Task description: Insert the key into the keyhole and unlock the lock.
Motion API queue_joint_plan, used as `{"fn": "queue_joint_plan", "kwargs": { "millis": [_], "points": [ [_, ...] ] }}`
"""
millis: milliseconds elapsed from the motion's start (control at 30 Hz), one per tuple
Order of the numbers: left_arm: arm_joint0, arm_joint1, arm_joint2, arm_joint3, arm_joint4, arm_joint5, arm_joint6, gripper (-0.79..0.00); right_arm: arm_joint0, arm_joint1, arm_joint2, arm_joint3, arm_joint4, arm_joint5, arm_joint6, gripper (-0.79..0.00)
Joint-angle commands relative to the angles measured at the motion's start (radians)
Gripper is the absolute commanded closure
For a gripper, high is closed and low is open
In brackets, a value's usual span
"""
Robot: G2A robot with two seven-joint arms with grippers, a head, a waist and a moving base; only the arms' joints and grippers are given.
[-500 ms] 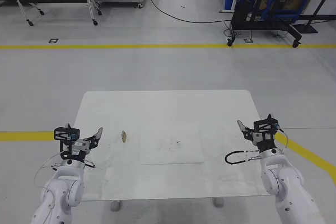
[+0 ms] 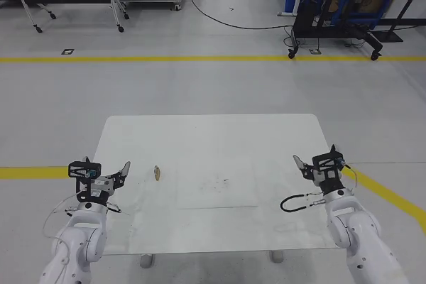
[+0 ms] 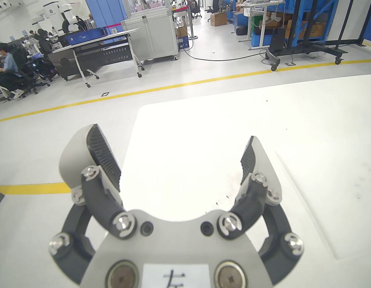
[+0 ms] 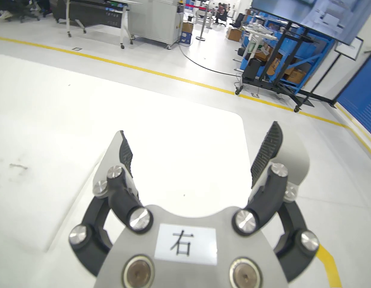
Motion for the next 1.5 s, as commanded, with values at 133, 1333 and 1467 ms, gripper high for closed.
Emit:
{"fn": "queue_joint_plan", "kwargs": {
  "millis": [133, 1333, 1467],
  "points": [
    [0.000, 0.000, 0.000, 0.000, 0.000, 0.000, 0.000, -0.785, 0.057, -0.001, -0.135, 0.006, -0.069, -0.199, 0.068, -0.785],
    [0.000, 0.000, 0.000, 0.000, 0.000, 0.000, 0.000, -0.785, 0.551, -0.060, -0.575, 0.368, -0.092, -0.600, 0.449, -0.311],
    [0.000, 0.000, 0.000, 0.000, 0.000, 0.000, 0.000, -0.785, 0.579, -0.068, -0.597, 0.397, -0.076, -0.599, 0.465, -0.289]
  ]
}}
